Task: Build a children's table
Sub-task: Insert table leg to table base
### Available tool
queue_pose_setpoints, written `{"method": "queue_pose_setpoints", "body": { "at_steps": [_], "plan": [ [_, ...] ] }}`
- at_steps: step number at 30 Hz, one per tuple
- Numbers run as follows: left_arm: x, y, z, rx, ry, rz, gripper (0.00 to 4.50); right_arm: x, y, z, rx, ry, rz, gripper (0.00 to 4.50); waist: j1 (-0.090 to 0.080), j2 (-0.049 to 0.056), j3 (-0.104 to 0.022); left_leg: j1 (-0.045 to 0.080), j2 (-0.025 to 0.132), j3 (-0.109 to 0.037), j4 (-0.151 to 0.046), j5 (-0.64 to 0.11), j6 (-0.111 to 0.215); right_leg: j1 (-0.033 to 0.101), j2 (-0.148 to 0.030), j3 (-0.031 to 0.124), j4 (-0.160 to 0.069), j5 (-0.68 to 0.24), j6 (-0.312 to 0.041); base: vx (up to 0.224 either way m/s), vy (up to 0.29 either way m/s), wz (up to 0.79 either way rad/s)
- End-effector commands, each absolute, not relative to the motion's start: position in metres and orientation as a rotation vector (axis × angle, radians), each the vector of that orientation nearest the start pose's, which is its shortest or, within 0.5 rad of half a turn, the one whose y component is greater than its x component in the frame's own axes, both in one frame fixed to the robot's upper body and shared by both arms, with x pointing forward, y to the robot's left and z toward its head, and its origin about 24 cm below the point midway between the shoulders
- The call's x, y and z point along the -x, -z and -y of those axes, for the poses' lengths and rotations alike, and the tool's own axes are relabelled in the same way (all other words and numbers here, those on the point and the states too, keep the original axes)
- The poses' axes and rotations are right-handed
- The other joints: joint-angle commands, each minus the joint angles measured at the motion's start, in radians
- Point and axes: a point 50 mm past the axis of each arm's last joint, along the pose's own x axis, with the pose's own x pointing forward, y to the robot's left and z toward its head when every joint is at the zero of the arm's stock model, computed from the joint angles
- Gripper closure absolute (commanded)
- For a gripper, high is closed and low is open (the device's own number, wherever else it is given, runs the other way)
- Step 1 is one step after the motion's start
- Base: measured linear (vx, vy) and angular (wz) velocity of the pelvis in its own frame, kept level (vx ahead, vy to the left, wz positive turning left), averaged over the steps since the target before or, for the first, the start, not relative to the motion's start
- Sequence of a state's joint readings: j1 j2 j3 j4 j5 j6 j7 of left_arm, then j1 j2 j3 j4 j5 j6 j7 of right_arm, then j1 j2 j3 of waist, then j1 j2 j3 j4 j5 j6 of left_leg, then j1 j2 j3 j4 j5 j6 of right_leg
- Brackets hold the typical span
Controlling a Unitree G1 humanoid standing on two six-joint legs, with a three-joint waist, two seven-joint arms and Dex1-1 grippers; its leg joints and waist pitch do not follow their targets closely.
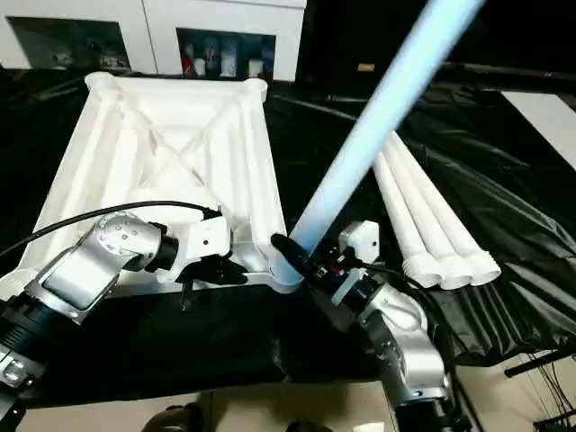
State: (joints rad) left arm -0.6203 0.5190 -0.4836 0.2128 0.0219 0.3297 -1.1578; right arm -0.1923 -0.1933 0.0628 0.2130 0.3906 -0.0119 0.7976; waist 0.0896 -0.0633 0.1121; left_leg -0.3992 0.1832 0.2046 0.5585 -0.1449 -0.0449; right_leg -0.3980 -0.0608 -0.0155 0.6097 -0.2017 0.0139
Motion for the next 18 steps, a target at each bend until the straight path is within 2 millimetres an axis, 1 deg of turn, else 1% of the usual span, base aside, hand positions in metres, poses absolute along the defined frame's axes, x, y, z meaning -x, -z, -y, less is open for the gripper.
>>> {"method": "queue_pose_setpoints", "body": {
  "at_steps": [1,3,4,5,6,7,8,9,10,11,15,16,18],
  "plan": [
    [-0.3074,-0.0915,-0.1174,-0.732,1.383,-0.489,4.50,-0.2608,-0.0130,0.1469,-0.144,-0.851,-0.224,2.64,-0.002,0.015,-0.058,0.038,0.055,-0.030,-0.074,-0.323,-0.022,0.015,-0.079,0.038,-0.083,-0.286,-0.192,0.000,0.000,0.00],
    [-0.3072,-0.0913,-0.1173,-0.733,1.387,-0.492,4.50,-0.2625,-0.0144,0.1490,-0.130,-0.868,-0.239,2.64,-0.001,0.015,-0.059,0.039,0.055,-0.029,-0.073,-0.319,-0.019,0.014,-0.079,0.038,-0.084,-0.288,-0.191,0.000,0.000,0.00],
    [-0.3070,-0.0912,-0.1171,-0.734,1.388,-0.493,4.50,-0.2642,-0.0157,0.1508,-0.120,-0.885,-0.254,2.64,-0.003,0.009,-0.060,0.038,0.055,-0.029,-0.072,-0.315,-0.018,0.015,-0.078,0.038,-0.084,-0.286,-0.191,0.000,0.000,0.00],
    [-0.3069,-0.0911,-0.1170,-0.734,1.388,-0.493,4.50,-0.2653,-0.0164,0.1519,-0.113,-0.896,-0.263,2.64,-0.002,0.011,-0.062,0.038,0.055,-0.030,-0.071,-0.308,-0.018,0.017,-0.078,0.037,-0.083,-0.280,-0.192,0.000,0.000,0.00],
    [-0.3069,-0.0911,-0.1170,-0.734,1.388,-0.493,4.50,-0.2653,-0.0164,0.1519,-0.113,-0.896,-0.263,2.64,-0.002,0.011,-0.062,0.038,0.055,-0.029,-0.071,-0.303,-0.017,0.017,-0.077,0.037,-0.082,-0.271,-0.193,0.000,0.000,0.00],
    [-0.3069,-0.0909,-0.1168,-0.734,1.389,-0.494,4.50,-0.2660,-0.0169,0.1529,-0.110,-0.909,-0.276,2.64,-0.002,0.008,-0.063,0.038,0.055,-0.027,-0.069,-0.298,-0.014,0.015,-0.077,0.038,-0.082,-0.258,-0.194,0.000,0.000,0.00],
    [-0.3068,-0.0909,-0.1168,-0.735,1.391,-0.496,4.50,-0.2662,-0.0170,0.1535,-0.102,-0.934,-0.298,2.64,-0.001,0.007,-0.064,0.038,0.055,-0.028,-0.070,-0.294,-0.013,0.017,-0.077,0.036,-0.080,-0.252,-0.195,0.000,0.000,0.00],
    [-0.3068,-0.0908,-0.1172,-0.737,1.393,-0.498,4.50,-0.2662,-0.0167,0.1535,-0.090,-0.967,-0.326,2.64,-0.002,0.007,-0.064,0.039,0.055,-0.028,-0.069,-0.295,-0.013,0.016,-0.076,0.036,-0.080,-0.250,-0.197,0.000,0.000,0.00],
    [-0.3067,-0.0907,-0.1174,-0.738,1.394,-0.499,4.50,-0.2661,-0.0165,0.1537,-0.082,-0.990,-0.347,2.64,-0.002,0.007,-0.064,0.038,0.055,-0.029,-0.069,-0.293,-0.013,0.019,-0.076,0.035,-0.079,-0.244,-0.201,0.000,0.000,0.00],
    [-0.3065,-0.0907,-0.1173,-0.739,1.397,-0.501,4.50,-0.2670,-0.0161,0.1542,-0.070,-1.008,-0.367,2.64,-0.002,0.007,-0.064,0.039,0.055,-0.028,-0.069,-0.294,-0.013,0.018,-0.075,0.035,-0.078,-0.243,-0.203,0.000,0.000,0.00],
    [-0.3061,-0.0908,-0.1171,-0.742,1.401,-0.505,4.50,-0.2690,-0.0158,0.1551,-0.054,-1.033,-0.395,2.64,-0.001,0.004,-0.066,0.039,0.055,-0.027,-0.067,-0.292,-0.013,0.018,-0.076,0.035,-0.078,-0.228,-0.205,0.000,0.000,0.00],
    [-0.3061,-0.0908,-0.1171,-0.742,1.401,-0.505,4.50,-0.2690,-0.0158,0.1551,-0.054,-1.033,-0.395,2.64,-0.003,0.001,-0.065,0.039,0.055,-0.028,-0.067,-0.291,-0.011,0.018,-0.076,0.035,-0.077,-0.227,-0.208,0.000,0.000,0.00],
    [-0.3058,-0.0909,-0.1171,-0.744,1.404,-0.507,4.50,-0.2705,-0.0158,0.1559,-0.041,-1.052,-0.416,2.64,-0.002,0.002,-0.064,0.040,0.055,-0.027,-0.066,-0.299,-0.012,0.017,-0.077,0.036,-0.079,-0.243,-0.207,0.000,0.000,0.00]
  ]
}}
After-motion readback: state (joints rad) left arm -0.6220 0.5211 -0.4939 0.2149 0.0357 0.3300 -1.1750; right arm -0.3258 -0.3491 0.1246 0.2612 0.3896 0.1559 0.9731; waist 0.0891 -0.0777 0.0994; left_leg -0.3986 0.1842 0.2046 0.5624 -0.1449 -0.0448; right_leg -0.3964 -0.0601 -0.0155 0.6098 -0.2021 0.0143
